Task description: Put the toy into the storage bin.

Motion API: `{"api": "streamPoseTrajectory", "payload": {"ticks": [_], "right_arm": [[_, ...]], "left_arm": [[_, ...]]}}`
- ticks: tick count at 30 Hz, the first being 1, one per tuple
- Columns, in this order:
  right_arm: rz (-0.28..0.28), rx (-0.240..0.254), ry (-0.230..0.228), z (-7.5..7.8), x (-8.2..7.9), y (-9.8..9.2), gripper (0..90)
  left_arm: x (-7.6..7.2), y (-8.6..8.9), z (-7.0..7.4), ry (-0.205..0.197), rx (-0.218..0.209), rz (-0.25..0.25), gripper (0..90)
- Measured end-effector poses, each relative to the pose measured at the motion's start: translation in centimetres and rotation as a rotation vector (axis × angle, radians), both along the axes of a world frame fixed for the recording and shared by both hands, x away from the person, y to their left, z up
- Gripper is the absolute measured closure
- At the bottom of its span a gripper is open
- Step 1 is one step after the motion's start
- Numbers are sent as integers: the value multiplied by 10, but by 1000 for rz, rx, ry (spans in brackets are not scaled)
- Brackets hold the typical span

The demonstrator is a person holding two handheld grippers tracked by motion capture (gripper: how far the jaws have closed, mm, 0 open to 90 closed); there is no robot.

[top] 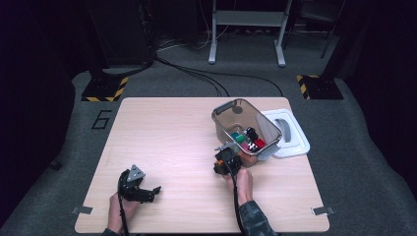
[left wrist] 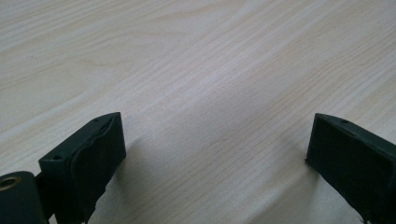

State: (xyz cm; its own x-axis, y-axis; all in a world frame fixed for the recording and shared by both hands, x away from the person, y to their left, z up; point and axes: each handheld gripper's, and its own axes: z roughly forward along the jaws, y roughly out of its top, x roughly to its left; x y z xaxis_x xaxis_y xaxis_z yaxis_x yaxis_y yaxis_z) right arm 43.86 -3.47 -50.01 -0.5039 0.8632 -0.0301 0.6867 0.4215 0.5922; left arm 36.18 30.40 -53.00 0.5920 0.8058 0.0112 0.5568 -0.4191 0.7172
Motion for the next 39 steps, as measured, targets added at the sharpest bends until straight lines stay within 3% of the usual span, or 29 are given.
{"api": "streamPoseTrajectory", "payload": {"ticks": [9,19,39], "right_arm": [[23,32,-20,8,-5,-1,585],[58,85,-84,41,-14,-6,585],[58,149,-170,100,-21,-27,585]], "left_arm": [[0,0,-1,-8,-1,5,41],[0,-1,-1,-8,-4,8,41],[0,0,0,0,1,-1,42]]}}
